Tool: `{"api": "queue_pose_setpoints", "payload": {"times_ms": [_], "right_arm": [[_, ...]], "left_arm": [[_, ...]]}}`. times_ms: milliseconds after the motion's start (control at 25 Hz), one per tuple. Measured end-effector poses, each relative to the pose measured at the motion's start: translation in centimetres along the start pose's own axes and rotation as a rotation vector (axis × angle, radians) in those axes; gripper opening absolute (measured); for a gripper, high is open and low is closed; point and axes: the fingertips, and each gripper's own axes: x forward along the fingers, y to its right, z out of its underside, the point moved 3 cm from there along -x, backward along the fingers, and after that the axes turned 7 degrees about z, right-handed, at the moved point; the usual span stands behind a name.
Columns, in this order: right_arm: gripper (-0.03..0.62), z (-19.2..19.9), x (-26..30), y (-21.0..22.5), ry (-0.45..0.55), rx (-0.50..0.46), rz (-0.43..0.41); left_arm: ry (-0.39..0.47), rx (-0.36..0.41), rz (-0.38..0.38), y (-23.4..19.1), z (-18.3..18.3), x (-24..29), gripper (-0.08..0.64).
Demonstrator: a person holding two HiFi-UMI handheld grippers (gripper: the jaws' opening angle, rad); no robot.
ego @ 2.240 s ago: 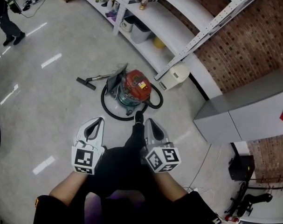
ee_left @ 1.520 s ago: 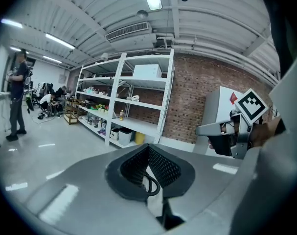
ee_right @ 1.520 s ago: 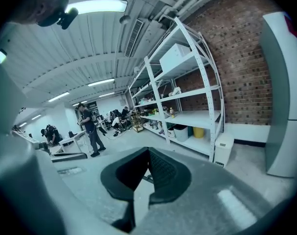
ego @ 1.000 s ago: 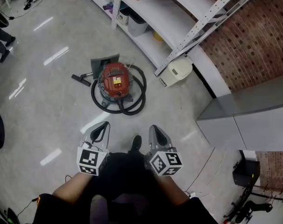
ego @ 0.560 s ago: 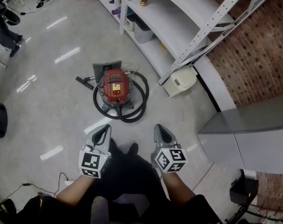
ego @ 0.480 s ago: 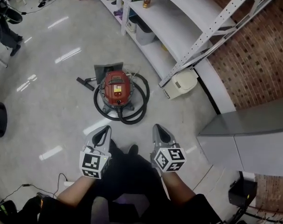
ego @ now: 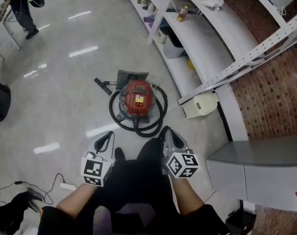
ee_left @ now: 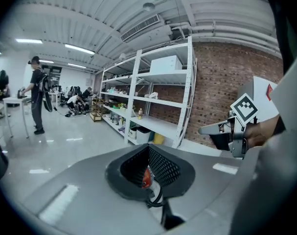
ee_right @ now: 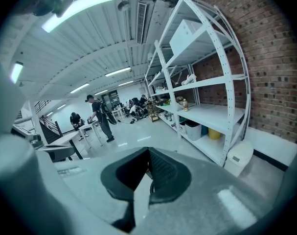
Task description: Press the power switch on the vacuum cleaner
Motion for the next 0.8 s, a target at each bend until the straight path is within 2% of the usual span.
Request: {"api": "queue_pose_setpoints", "payload": {"times_ms": [120, 320, 440, 640, 800], "right_arm": [[-0.008, -0.4, 1.6, -1.1, -0.001, -0.005, -0.041], [-0.008, 0.8, 2.5, -3.0, -0.057, -0.023, -0.104], [-0.008, 1.6, 2.7, -3.3, -0.092, -0.035, -0.113], [-0.008, 2.6, 2.8, -1.6, -0.142, -0.024, -0.083], [-0.008, 2.6, 2.6, -0.4, -0.149, -0.016, -0.067]], "left_arm": [[0.006, -0.004, -0.062, -1.3, 0.2, -1.3, 0.017], [0.012, -0.049, -0.142, -2.8, 1.1, -3.2, 0.017], [0.009, -0.061, -0.137, -2.7, 1.5, -2.9, 0.016], [-0.026, -0.081, -0.107, -2.0, 2.5, -1.6, 0.017], [-0.031, -0.089, -0.091, -1.3, 2.5, -0.4, 0.017]]}}
